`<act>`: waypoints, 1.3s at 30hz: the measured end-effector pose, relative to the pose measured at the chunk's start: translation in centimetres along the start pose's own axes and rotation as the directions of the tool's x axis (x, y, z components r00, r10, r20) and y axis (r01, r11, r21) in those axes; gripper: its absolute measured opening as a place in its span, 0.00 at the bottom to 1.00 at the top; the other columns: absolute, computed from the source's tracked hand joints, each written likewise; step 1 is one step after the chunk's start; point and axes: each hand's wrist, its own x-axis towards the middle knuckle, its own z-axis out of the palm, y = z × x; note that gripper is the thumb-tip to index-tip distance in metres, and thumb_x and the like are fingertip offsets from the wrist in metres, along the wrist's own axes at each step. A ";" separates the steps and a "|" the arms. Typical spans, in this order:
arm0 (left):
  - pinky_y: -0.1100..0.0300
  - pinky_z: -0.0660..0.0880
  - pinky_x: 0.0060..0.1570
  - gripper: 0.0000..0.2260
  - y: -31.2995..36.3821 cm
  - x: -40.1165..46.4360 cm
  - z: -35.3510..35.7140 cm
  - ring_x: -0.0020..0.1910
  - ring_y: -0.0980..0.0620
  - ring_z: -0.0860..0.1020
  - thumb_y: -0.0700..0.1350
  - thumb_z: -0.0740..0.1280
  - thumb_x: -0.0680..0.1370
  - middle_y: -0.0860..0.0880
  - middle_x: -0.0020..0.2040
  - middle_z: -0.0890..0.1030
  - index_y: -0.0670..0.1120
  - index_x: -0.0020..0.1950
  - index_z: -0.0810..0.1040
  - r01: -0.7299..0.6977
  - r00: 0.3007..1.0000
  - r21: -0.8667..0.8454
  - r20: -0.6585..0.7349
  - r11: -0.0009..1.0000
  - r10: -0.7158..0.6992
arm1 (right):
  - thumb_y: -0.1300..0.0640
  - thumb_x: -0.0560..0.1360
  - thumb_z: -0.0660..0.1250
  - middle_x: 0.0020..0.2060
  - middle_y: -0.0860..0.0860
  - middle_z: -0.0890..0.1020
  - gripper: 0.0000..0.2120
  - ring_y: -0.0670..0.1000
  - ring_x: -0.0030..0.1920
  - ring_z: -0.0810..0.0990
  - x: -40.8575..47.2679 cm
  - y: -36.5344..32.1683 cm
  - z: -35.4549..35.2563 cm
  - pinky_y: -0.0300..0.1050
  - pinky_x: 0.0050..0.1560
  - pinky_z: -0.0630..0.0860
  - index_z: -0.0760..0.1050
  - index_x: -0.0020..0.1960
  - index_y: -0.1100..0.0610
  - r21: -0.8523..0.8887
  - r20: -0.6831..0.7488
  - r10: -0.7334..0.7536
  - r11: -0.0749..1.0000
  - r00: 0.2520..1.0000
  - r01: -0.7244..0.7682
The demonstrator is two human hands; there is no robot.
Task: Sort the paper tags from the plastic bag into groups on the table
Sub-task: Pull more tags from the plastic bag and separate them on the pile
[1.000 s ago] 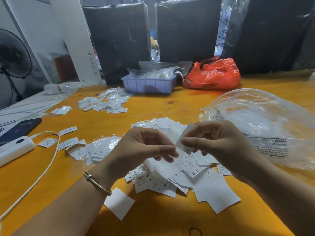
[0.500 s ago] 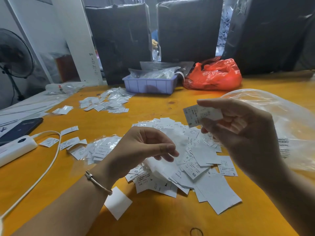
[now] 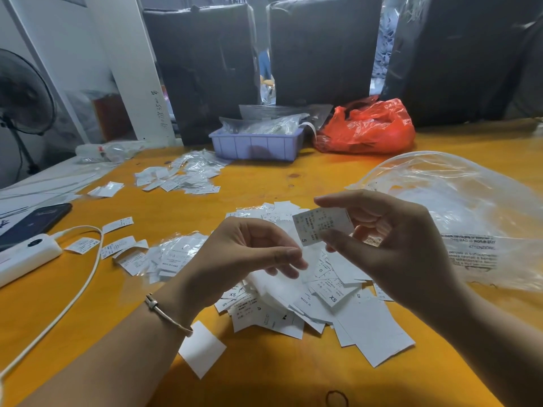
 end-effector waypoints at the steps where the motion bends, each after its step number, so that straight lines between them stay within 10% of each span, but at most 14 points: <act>1: 0.64 0.77 0.38 0.03 0.0 0.0 0.0 0.41 0.46 0.85 0.45 0.74 0.75 0.44 0.44 0.87 0.45 0.45 0.86 0.000 1.000 -0.003 -0.002 1.000 0.000 | 0.67 0.70 0.74 0.40 0.43 0.85 0.17 0.47 0.37 0.83 0.0 0.0 0.0 0.46 0.35 0.78 0.81 0.54 0.51 -0.002 0.013 0.003 1.000 1.000 -0.003; 39: 0.63 0.78 0.36 0.10 0.4 0.1 0.3 0.40 0.44 0.86 0.49 0.66 0.79 0.42 0.43 0.87 0.45 0.46 0.84 0.105 0.994 -0.035 0.011 0.994 -0.105 | 0.70 0.73 0.64 0.29 0.59 0.84 0.07 0.54 0.23 0.78 0.8 1.1 -0.7 0.39 0.21 0.68 0.77 0.42 0.61 0.104 0.321 0.367 0.903 0.873 -0.417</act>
